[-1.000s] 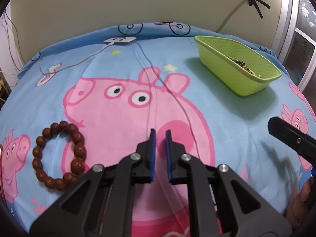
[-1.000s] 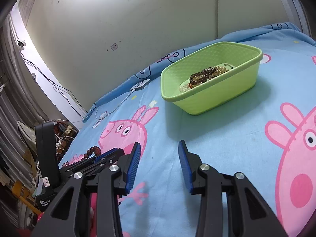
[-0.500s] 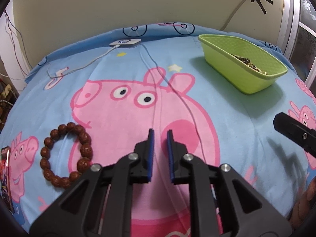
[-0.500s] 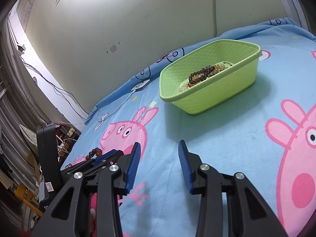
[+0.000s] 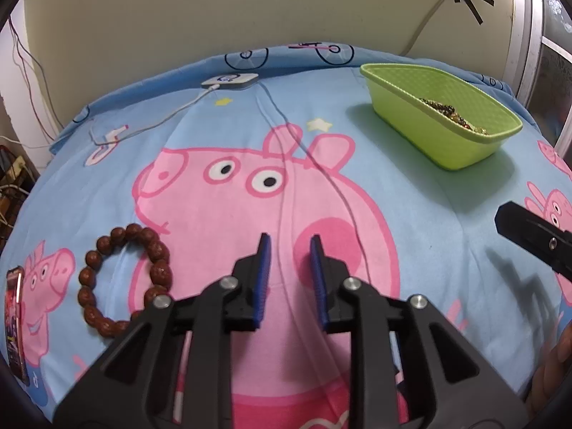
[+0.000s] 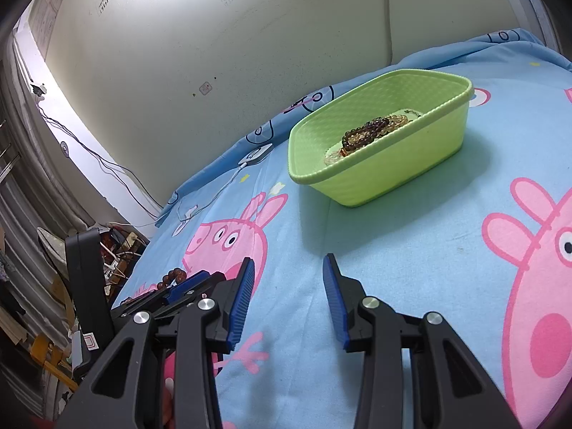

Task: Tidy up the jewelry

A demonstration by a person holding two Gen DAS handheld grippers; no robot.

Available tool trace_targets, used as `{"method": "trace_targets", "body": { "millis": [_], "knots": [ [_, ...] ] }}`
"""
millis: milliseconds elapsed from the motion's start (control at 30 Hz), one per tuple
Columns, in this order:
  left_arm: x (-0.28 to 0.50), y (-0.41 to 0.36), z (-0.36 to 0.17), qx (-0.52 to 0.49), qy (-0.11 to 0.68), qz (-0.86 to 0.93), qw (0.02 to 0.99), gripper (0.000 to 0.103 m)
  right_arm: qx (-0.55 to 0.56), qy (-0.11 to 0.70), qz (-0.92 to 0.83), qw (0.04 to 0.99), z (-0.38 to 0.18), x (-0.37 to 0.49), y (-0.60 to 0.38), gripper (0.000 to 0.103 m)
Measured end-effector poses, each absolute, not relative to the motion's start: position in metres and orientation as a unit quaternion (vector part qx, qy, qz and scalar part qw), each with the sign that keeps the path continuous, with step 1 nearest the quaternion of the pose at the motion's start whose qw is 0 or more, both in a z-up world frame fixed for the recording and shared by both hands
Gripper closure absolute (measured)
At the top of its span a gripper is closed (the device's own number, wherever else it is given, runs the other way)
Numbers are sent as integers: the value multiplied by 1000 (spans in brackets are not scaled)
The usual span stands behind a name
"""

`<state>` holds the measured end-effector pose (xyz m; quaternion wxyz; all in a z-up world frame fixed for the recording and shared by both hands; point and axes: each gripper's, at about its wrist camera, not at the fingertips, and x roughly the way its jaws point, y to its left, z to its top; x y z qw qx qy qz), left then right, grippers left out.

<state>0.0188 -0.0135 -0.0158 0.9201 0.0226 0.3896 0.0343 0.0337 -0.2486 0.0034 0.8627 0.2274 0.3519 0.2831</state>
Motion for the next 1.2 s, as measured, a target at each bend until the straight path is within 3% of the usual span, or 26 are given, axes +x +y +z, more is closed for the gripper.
{"method": "trace_targets", "body": {
  "millis": [800,1200],
  "knots": [
    [16,-19,-13,41,375,39,925,61,231,353,285,861,3,34,-248,81],
    [16,-19,-13,41,375,38,925,59,233,355,287,859,3,35,-248,81]
  ]
}}
